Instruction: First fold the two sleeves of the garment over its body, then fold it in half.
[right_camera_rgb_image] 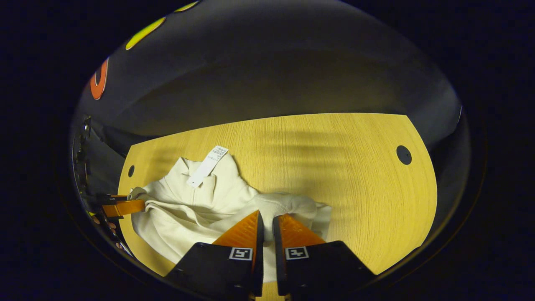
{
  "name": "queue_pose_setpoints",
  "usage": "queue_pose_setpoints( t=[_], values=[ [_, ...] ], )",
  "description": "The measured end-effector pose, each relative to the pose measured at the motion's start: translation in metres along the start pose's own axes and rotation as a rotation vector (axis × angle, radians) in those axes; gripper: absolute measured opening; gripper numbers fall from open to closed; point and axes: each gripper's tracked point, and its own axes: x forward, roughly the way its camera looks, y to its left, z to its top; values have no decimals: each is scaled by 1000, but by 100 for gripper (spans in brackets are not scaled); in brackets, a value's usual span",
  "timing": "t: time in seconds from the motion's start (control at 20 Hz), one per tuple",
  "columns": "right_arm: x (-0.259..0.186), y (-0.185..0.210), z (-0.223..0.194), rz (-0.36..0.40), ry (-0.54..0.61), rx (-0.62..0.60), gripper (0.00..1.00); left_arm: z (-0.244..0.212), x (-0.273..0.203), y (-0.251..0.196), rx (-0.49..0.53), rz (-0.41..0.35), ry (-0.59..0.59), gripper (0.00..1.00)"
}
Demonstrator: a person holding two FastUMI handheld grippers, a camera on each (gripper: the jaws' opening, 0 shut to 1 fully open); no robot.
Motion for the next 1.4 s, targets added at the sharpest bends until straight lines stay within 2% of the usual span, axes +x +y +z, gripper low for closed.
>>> queue_pose_setpoints(
  t=[0.15,0.2,0.3,0.35,0.5,0.55,0.6,0.65,0.7,0.85,0.9,1.0,1.1,1.2,1.4],
  values=[
    [-12,6,13,17,-53,21,18,4,-8,2,-8,20,-27,94],
    [-17,7,21,25,-85,20,34,6,-13,3,-8,23,-47,94],
    [-32,12,35,41,-143,8,78,15,-27,3,-5,26,-97,95],
    [-40,12,39,38,-167,-6,94,20,-38,3,-4,32,-132,95],
    [-80,17,55,15,-259,-58,97,38,-85,4,6,57,-271,95],
    [-101,19,63,2,-310,-72,98,45,-107,5,4,69,-333,95],
    [-126,19,71,-12,-370,-86,95,50,-130,5,3,77,-393,95],
    [-154,19,77,-32,-437,-100,95,53,-156,7,2,90,-457,100],
    [-183,22,81,-40,-499,-112,98,59,-183,12,-2,108,-522,96],
    [-267,34,71,-24,-638,-147,95,60,-262,28,-16,172,-737,96],
    [-295,30,66,-31,-677,-161,98,58,-285,34,-22,174,-793,96],
    [-343,27,50,-43,-747,-170,98,49,-309,39,-40,194,-874,96],
    [-384,30,28,-23,-802,-192,98,36,-343,43,-61,187,-967,96],
    [-419,36,11,28,-865,-219,97,15,-370,45,-64,171,-1007,95],
    [-450,43,-31,42,-883,-223,96,-41,-393,56,-86,181,-987,96]
  ],
)
